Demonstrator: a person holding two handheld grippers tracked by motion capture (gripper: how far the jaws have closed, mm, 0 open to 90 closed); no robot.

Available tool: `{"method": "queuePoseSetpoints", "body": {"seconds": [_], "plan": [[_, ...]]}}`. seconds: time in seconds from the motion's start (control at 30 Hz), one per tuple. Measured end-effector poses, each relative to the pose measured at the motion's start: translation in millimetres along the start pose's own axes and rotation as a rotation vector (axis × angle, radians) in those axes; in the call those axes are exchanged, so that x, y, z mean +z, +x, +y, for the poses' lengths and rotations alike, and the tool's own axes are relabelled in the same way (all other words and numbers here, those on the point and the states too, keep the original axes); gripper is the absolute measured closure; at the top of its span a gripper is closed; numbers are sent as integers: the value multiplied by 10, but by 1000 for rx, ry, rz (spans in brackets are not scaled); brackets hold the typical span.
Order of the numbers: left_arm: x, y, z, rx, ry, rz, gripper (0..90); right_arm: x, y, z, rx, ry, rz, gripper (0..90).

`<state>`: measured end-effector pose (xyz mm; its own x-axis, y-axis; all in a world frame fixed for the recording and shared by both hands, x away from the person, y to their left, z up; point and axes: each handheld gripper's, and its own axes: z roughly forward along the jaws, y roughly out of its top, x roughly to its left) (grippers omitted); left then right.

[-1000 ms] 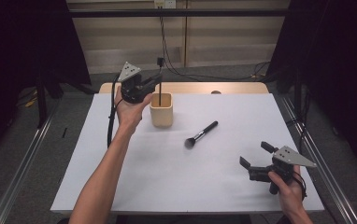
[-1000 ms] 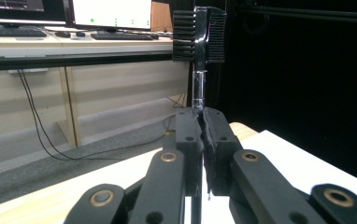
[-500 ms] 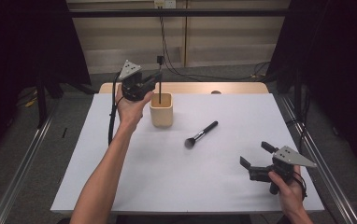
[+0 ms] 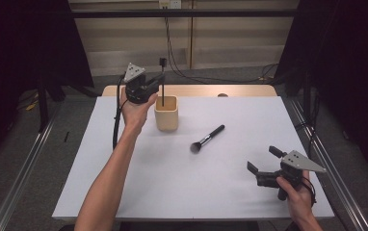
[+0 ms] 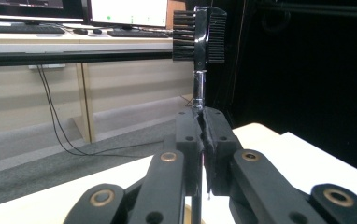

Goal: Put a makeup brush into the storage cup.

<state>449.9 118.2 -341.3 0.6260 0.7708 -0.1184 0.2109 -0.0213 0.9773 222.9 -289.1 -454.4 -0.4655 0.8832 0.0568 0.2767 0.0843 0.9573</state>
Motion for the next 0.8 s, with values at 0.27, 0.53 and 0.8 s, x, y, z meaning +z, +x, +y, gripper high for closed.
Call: {"method": "queuePoseSetpoints", "body": {"seconds": [0.27, 0.53, 0.8], "plan": [[-2, 30, -26, 3, -3, -2, 861, 0, -3, -1, -3, 2, 1, 0], [57, 48, -101, -1, 7, -1, 860, 1, -3, -1, -3, 2, 1, 0], [99, 58, -215, 14, 30, 9, 860, 1, -7, -2, -4, 3, 2, 0]]}}
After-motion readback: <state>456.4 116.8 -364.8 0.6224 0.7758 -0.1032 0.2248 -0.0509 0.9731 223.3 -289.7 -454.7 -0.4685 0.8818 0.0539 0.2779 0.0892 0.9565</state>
